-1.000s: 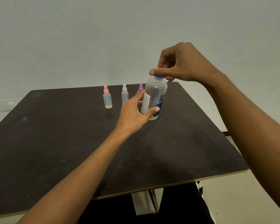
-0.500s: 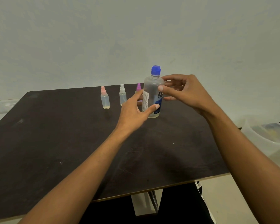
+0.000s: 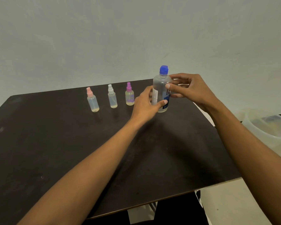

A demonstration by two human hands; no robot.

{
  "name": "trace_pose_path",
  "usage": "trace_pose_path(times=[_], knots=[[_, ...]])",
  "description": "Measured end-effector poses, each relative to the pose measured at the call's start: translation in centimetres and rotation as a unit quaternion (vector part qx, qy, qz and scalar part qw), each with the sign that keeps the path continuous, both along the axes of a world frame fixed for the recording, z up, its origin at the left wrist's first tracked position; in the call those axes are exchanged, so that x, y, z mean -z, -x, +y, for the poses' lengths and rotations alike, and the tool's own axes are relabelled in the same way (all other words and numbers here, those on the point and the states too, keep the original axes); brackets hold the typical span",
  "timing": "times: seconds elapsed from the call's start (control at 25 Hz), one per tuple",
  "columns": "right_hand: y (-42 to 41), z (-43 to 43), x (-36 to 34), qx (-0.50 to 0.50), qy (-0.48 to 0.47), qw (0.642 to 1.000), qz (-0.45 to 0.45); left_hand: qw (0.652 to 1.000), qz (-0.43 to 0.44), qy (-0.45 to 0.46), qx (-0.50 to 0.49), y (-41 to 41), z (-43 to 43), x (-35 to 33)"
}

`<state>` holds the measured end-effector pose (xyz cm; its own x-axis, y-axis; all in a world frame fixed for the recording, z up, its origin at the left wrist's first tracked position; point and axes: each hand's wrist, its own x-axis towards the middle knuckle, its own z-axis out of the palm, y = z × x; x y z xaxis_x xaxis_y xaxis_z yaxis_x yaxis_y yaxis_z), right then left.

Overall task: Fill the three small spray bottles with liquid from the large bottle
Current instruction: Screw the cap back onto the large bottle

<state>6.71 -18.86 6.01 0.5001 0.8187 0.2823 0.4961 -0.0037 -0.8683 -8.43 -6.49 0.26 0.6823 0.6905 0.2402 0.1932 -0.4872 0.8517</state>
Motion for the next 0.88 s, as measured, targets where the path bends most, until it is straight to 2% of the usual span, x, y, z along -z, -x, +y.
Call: trace_pose_path(times=[0.32,0.68,0.88], knots=[[-5.0,4.6,2.5,0.019,0.016,1.0,0.006,0.999,0.028,0.008,-0.021,-6.4,3.9,1.6],[-6.0,8.3,4.1,0.008,0.036,0.999,-0.019,0.998,0.036,0.02,-0.045,-7.4,7.0,3.7],[-6.2,8.5,4.6,0.016,0.026,0.999,0.014,0.999,0.032,0.01,-0.036,-7.7,7.0,3.7]])
